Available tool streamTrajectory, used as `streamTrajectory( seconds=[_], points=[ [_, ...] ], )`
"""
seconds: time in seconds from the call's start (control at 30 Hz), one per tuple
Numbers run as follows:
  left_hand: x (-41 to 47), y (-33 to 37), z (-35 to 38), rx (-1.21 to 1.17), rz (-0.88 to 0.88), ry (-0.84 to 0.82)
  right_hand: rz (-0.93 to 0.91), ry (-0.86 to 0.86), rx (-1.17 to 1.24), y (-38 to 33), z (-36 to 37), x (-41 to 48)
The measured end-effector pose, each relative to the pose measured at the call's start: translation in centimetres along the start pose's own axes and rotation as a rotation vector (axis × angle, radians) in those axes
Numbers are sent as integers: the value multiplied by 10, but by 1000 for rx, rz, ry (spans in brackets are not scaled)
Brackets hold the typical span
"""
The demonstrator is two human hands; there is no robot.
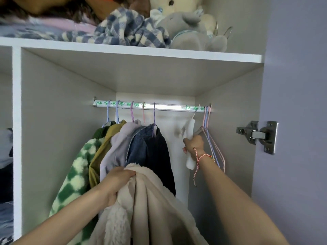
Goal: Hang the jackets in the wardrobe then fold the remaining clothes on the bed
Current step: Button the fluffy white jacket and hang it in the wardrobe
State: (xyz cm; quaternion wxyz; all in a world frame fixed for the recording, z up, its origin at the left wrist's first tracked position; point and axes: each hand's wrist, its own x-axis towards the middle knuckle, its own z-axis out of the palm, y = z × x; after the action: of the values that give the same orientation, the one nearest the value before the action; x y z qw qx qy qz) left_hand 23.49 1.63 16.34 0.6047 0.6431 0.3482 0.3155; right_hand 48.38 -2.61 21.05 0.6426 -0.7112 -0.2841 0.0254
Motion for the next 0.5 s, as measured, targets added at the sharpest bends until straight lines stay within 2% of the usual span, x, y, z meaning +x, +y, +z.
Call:
streamTrajectory(
  seconds=[0.17, 0.3, 0.37, 0.43, 0.5],
  points=[
    [-4, 2, -8, 54, 39, 43, -110, -63, -50, -9, 3, -42],
    [-11, 1, -16, 109, 72, 53, -156, -36, 27, 13, -4, -136],
    [-14, -1, -19, 116, 81, 37, -101, -75, 123, 22, -12, -175],
    [-14, -3, -22, 108, 82, 21, 25, -191, 312, 13, -20, -187],
    [-17, -7, -25, 99, 84, -1, 122, -269, 338, 1, -28, -188]
  ],
)
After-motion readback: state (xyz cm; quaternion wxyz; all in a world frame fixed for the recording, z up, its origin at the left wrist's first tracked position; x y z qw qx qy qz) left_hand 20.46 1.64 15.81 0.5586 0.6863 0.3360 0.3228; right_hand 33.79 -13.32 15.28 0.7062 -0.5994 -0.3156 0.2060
